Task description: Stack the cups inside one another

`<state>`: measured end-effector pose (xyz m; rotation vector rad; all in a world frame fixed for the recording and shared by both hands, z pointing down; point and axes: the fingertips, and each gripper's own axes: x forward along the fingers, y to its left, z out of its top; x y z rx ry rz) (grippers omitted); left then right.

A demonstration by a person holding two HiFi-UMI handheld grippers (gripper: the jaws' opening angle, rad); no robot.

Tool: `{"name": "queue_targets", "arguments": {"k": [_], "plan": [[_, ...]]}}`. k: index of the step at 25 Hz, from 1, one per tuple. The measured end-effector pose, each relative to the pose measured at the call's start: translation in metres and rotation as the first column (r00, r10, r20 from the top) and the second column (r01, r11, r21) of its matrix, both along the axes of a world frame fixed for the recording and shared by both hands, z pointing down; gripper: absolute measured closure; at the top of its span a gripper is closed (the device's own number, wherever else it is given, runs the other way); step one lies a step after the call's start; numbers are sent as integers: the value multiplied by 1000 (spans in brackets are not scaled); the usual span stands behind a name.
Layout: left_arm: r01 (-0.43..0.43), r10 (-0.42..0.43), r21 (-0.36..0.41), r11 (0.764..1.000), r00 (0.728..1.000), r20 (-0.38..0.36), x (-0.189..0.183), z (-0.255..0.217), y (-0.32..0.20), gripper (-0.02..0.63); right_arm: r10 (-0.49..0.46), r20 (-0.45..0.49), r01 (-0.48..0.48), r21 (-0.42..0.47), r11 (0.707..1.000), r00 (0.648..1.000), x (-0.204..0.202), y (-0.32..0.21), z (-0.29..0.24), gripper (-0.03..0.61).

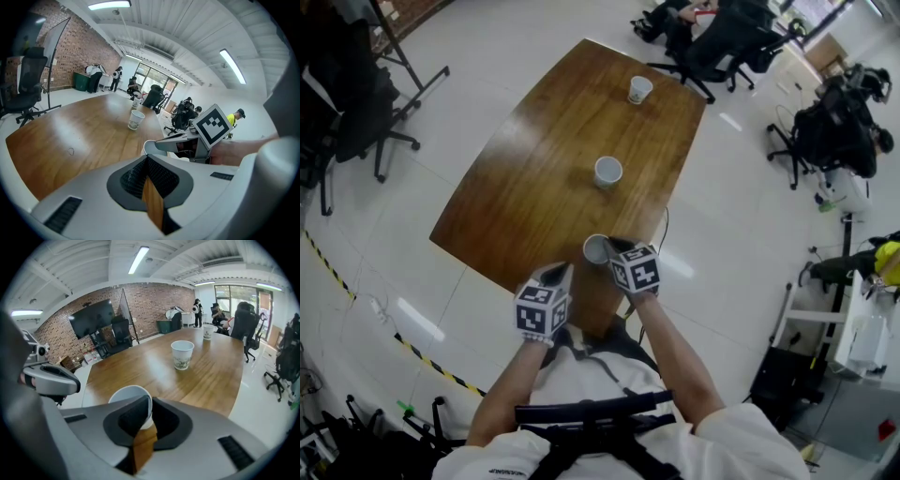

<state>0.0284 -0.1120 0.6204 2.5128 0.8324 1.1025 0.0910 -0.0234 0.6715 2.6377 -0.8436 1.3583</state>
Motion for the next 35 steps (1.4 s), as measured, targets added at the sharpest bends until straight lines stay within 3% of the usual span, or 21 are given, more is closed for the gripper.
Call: {"name": "queue_targets", "arguments": {"k": [9,17,35], "plan": [[2,-2,-2,1000,1000,-11,0,-4,0,626,-2,-8,2,20,1000,1000,-1,2,-5,555],[-15,14,-7,1000,999,-43,0,-16,5,626,15,-69,-14,13,1000,998,5,11,-38,555],[-84,84,11,996,978,-190,34,-69,32,626,102,-218,-93,52,994,971,37,50,-108,555]]}}
